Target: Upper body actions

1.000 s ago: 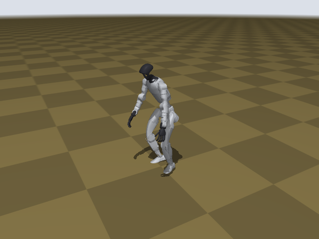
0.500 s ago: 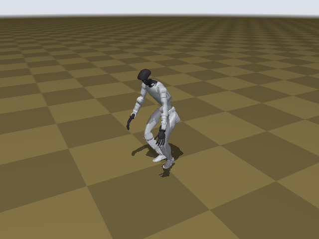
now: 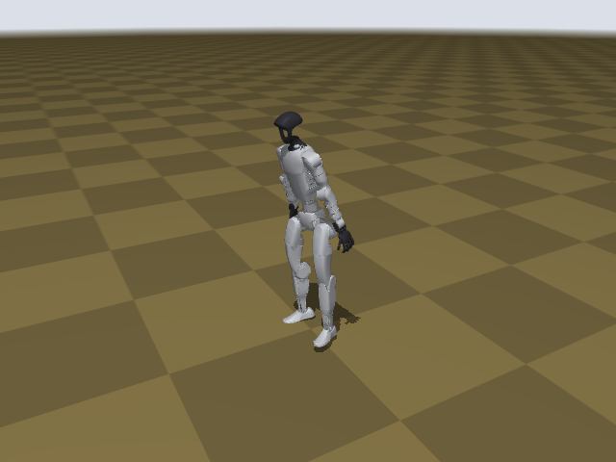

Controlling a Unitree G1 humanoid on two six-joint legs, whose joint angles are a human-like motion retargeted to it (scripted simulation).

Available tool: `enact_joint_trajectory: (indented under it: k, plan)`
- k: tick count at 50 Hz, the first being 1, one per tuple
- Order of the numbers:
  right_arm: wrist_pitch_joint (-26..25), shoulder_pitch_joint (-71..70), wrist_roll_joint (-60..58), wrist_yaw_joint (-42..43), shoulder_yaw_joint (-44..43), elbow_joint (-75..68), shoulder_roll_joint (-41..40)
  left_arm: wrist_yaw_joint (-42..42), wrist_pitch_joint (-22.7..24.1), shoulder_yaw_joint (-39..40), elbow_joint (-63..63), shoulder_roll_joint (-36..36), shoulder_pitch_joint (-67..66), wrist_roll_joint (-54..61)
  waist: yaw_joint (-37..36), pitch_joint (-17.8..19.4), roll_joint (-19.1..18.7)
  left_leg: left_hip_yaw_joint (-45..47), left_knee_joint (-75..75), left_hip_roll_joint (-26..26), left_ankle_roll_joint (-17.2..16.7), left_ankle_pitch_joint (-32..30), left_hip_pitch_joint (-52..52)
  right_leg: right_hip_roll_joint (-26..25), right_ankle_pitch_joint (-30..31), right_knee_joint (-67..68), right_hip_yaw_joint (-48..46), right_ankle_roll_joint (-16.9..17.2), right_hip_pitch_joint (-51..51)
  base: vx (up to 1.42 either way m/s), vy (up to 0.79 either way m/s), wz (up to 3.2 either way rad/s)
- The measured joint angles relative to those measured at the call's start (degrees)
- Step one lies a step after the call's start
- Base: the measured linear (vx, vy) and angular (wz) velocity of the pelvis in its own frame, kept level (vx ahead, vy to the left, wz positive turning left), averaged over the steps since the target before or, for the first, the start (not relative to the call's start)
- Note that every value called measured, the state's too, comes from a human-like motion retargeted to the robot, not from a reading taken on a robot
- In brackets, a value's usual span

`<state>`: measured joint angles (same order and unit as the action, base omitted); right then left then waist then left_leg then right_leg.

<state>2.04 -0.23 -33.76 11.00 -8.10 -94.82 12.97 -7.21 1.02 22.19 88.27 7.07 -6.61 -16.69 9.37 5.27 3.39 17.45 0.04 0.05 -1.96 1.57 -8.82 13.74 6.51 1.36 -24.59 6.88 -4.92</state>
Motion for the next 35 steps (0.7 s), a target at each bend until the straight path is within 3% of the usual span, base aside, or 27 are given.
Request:
enact_joint_trajectory:
  k: [3,5,9,14,20,28,35]
  plan:
    - [-0.1,3.7,10.8,0.5,-2.4,-2.6,0.0,-0.1,-0.3,0.9,2.7,-1.3,-1.4,2.8,-2.3,2.9,0.8,3.3,-0.3,-0.3,0.2,0.1,3.9,-0.4,-0.4,0.2,-0.7,-0.5,3.2,0.07,0.04,-0.17]
    - [0.9,5.6,13.8,1.5,-2.8,-2.6,-0.3,0.5,-0.1,1.6,2.8,-1.7,-2.6,4.5,-2.7,2.5,1.0,2.9,-0.5,-0.5,0.1,0.3,4.6,-0.3,-0.5,0.0,-0.9,-0.4,3.9,0.09,0.02,-0.01]
    - [1.1,7.3,11.7,4.0,-2.2,-2.6,-1.2,1.6,-0.3,3.2,1.9,-2.1,-4.3,6.2,-2.0,-0.4,1.2,2.0,-0.2,-0.6,0.1,0.4,4.3,-0.3,-0.4,-0.5,-1.5,-0.3,4.2,0.15,0.0,0.21]
    - [1.4,3.0,5.5,0.6,0.7,-1.4,-1.1,2.4,-0.3,1.2,0.9,-0.9,-1.8,8.8,-2.3,0.0,1.5,2.3,-0.1,-0.7,0.3,0.5,5.5,-0.6,-0.1,-0.7,-1.9,-0.7,5.2,0.0,0.01,-0.04]
    - [2.9,-1.5,0.4,-5.5,3.5,9.8,-2.5,3.9,1.0,-0.3,-4.5,-1.1,2.2,9.9,-2.8,0.1,1.0,2.9,0.0,0.1,0.4,0.7,6.9,-1.1,0.4,-0.5,-0.9,-0.7,6.0,0.01,0.02,-0.18]
    - [6.8,-6.6,2.1,-11.9,9.0,19.7,-3.5,3.6,2.5,-6.1,-9.7,1.0,7.8,8.6,-3.1,0.0,1.0,3.2,0.6,0.3,0.4,1.1,7.9,-1.1,0.0,0.2,-0.8,-0.7,6.7,0.0,0.0,0.0]
    - [6.4,-10.6,5.0,-10.4,10.2,18.2,-5.0,3.4,1.7,-8.3,-8.6,2.7,12.9,7.1,-3.3,1.5,0.9,2.6,3.3,0.8,0.4,2.3,7.0,-0.9,-1.8,3.3,-0.5,-0.7,6.0,-0.02,0.0,0.01]
